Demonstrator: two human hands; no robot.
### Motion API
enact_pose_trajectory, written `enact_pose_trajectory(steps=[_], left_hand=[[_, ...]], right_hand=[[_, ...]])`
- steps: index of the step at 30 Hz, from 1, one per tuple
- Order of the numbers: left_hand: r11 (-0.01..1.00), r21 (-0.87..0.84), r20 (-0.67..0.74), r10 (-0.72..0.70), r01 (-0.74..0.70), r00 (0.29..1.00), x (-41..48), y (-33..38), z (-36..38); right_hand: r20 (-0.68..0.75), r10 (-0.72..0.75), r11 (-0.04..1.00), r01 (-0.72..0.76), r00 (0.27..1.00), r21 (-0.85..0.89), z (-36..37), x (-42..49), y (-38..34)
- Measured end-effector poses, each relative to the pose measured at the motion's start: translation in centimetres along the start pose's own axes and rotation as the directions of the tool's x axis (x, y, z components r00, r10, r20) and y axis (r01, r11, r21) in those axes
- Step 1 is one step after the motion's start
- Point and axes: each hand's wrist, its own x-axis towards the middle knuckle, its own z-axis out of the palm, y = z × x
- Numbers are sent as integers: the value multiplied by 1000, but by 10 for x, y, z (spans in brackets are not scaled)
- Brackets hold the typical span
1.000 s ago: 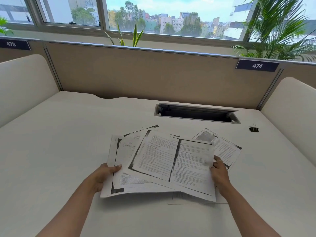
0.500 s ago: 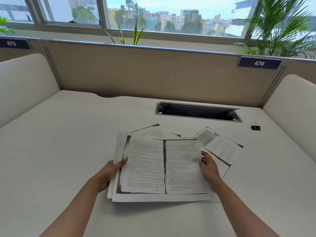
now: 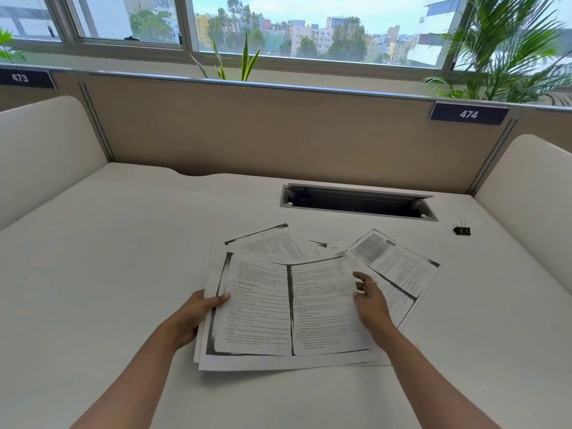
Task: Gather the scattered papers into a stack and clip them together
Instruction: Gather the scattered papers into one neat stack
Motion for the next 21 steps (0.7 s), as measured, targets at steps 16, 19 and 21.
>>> enact_pose_trajectory(steps=[16,19,21], left_hand=[[998,-28,-112,-59,56,992,5,-6,-10],[998,-31,-148,-66,62,987,5,-6,-11],[998,-25,-166,-65,62,984,5,-6,-12]], right_hand=[[28,-138,895,136,990,-425,0,2,14],[86,-130,821,156,988,-550,-3,-1,19],[113,-127,796,169,985,-581,-3,-2,20]])
